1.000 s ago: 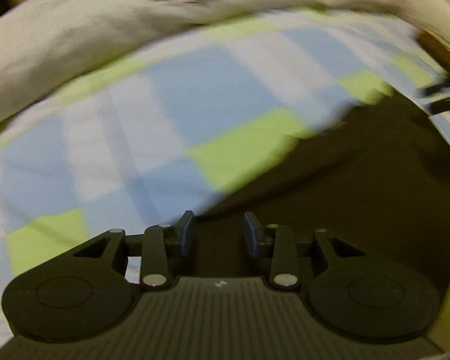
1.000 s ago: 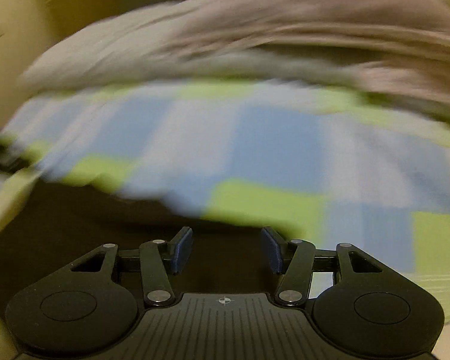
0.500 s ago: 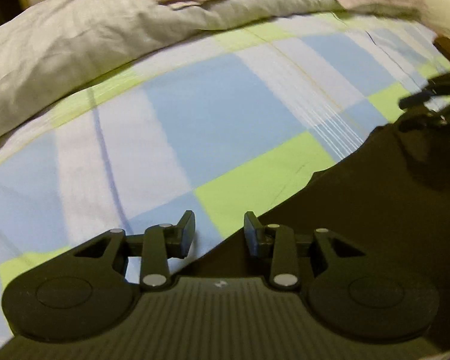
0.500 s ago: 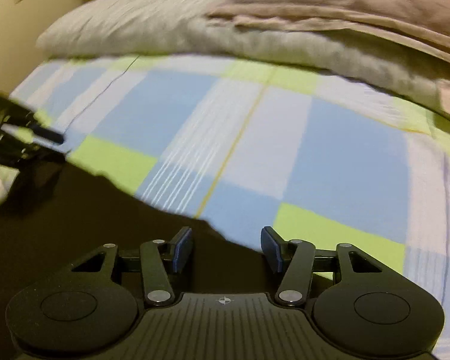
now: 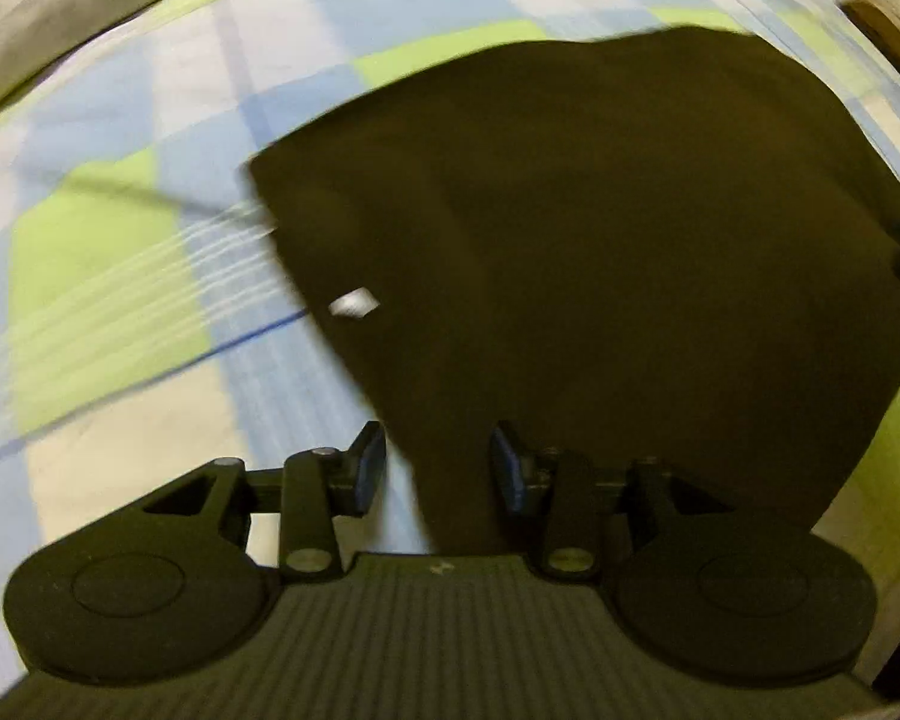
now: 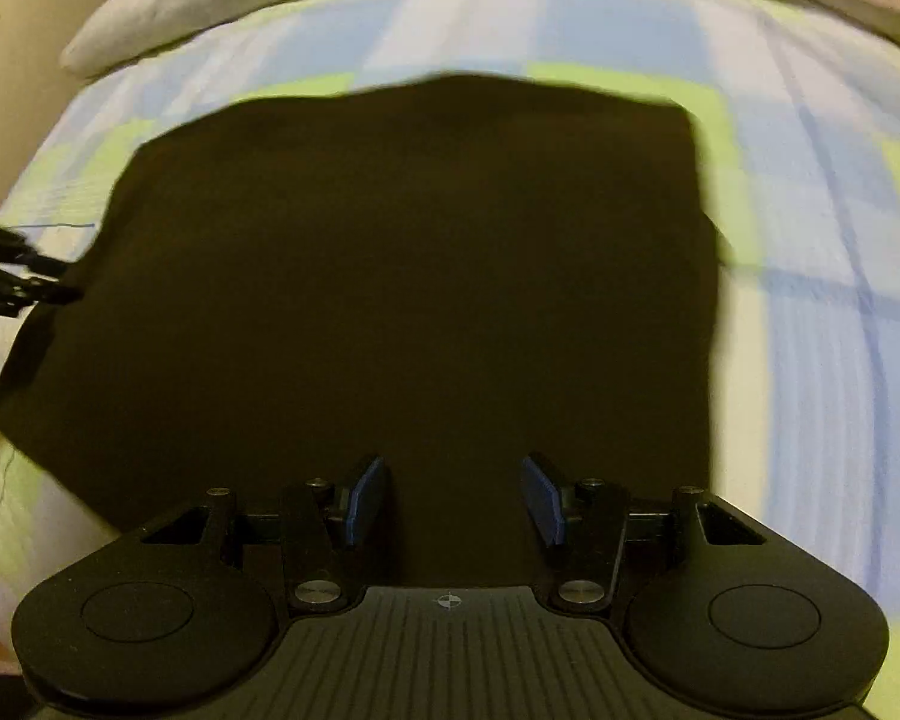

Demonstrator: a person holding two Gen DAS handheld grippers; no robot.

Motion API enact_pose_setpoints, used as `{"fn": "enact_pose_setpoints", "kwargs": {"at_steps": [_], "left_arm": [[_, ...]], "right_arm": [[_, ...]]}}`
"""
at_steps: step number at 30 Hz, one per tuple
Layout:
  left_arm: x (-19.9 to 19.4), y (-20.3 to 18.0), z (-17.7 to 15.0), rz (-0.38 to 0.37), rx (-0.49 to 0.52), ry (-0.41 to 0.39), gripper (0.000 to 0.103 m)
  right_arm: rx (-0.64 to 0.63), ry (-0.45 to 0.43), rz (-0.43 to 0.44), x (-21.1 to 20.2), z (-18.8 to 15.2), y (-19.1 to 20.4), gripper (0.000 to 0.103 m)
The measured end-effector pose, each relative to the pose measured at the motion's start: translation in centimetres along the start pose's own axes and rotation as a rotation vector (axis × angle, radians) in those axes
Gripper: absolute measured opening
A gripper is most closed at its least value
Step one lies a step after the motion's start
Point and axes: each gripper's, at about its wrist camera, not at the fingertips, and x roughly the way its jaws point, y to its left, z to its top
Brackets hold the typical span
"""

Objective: Fold clothes

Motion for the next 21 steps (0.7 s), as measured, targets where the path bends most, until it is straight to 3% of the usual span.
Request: {"fn": "enact_pose_setpoints", "kwargs": {"at_steps": [6, 12, 18, 21], "left_arm": [[-1.7, 2.8, 0.5, 0.011, -0.174, -0.076, 0.035], [0.6, 5.3, 3.8, -0.024, -0.301, -0.119, 0.033], [3.6, 7.6, 5.4, -0.107, -0.303, -0.124, 0.030], [4.7, 8.3, 5.3, -0.147, -0.284, -0.121, 0.008]], "right_arm": [[0.094, 0.043, -0.070, -3.1, -5.6, -0.3, 0.054], [0.094, 0.020, -0.036, -2.4, -5.9, 2.5, 0.054], [0.105, -0.020, -0.069, -2.6, -6.5, 5.7, 0.054], [0.142, -0.035, -0.113, -2.4, -6.6, 7.7, 0.054]]}}
